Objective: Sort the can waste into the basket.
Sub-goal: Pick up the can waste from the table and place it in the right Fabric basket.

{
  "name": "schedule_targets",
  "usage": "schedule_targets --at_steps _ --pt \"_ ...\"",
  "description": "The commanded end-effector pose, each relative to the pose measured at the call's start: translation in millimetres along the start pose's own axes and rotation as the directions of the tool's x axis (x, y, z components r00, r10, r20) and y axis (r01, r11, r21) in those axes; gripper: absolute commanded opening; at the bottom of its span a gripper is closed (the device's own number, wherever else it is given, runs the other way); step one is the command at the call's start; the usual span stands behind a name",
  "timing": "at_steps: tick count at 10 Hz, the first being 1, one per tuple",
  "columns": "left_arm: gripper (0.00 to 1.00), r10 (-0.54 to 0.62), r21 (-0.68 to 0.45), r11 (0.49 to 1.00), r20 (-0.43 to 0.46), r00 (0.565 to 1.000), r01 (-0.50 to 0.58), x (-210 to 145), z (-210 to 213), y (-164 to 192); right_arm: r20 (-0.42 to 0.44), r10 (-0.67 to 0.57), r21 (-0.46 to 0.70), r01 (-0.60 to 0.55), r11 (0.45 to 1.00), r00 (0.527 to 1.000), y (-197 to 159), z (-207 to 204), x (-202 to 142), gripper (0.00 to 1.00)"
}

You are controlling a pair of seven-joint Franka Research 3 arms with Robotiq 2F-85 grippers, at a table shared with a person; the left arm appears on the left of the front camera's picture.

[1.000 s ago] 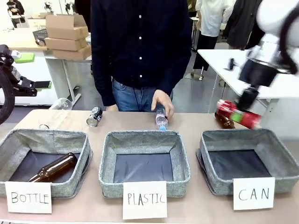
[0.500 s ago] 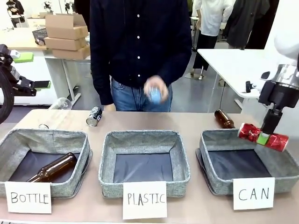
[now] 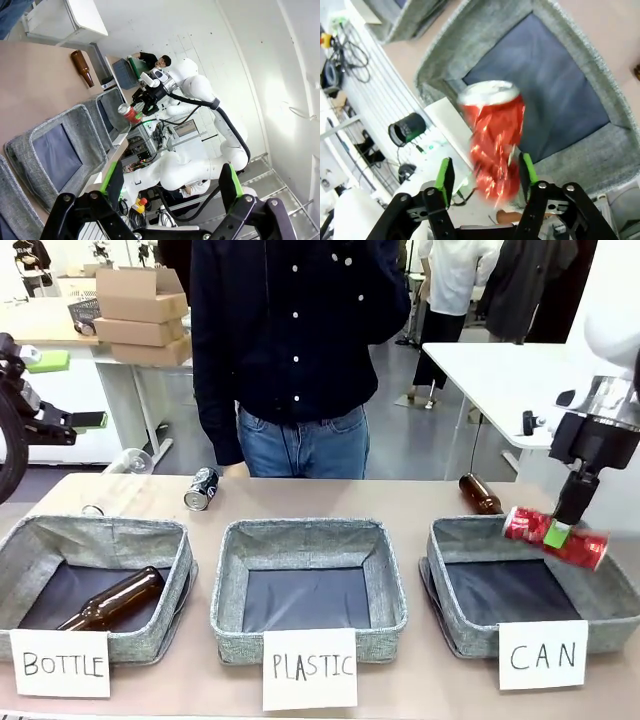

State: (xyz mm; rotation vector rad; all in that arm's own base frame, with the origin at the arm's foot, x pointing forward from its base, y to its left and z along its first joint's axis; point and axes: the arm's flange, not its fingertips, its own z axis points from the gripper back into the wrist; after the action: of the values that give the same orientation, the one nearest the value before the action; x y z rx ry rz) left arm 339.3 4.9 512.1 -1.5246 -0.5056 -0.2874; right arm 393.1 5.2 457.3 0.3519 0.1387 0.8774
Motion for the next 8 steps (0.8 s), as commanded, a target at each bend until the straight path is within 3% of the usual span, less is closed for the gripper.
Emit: schedule_targets --at_steps 1,5,6,7,8 --pt "1.00 -0.023 -0.021 1.000 0.009 1.000 0.023 0.1 -1.8 -1.1 0.011 -0.018 -0.010 0.018 1.000 1.000 -1.3 -2.4 1.3 1.00" --pt "1.00 -0.023 -0.021 1.000 0.009 1.000 0.023 0.1 -1.8 -1.1 0.039 -0.028 0.001 0.028 1.000 0.999 -2.5 -1.9 1.1 1.00" --pt "1.00 -0.023 -0.021 1.000 0.009 1.000 0.023 0.1 -1.8 -1.1 0.124 -0.036 0.046 0.031 0.998 0.992 -2.6 2.7 0.1 1.00" --pt "1.00 -0.023 -0.021 1.000 0.009 1.000 0.023 0.1 -1.8 -1.1 0.399 -0.162 0.238 0.068 0.969 0.903 0.1 18.7 -2.1 1.00" --pt "1.00 -0.023 -0.021 1.000 0.009 1.000 0.023 0.1 -1.8 -1.1 0.602 -0.500 0.644 -0.009 0.765 0.623 7.8 45.7 -10.2 1.00"
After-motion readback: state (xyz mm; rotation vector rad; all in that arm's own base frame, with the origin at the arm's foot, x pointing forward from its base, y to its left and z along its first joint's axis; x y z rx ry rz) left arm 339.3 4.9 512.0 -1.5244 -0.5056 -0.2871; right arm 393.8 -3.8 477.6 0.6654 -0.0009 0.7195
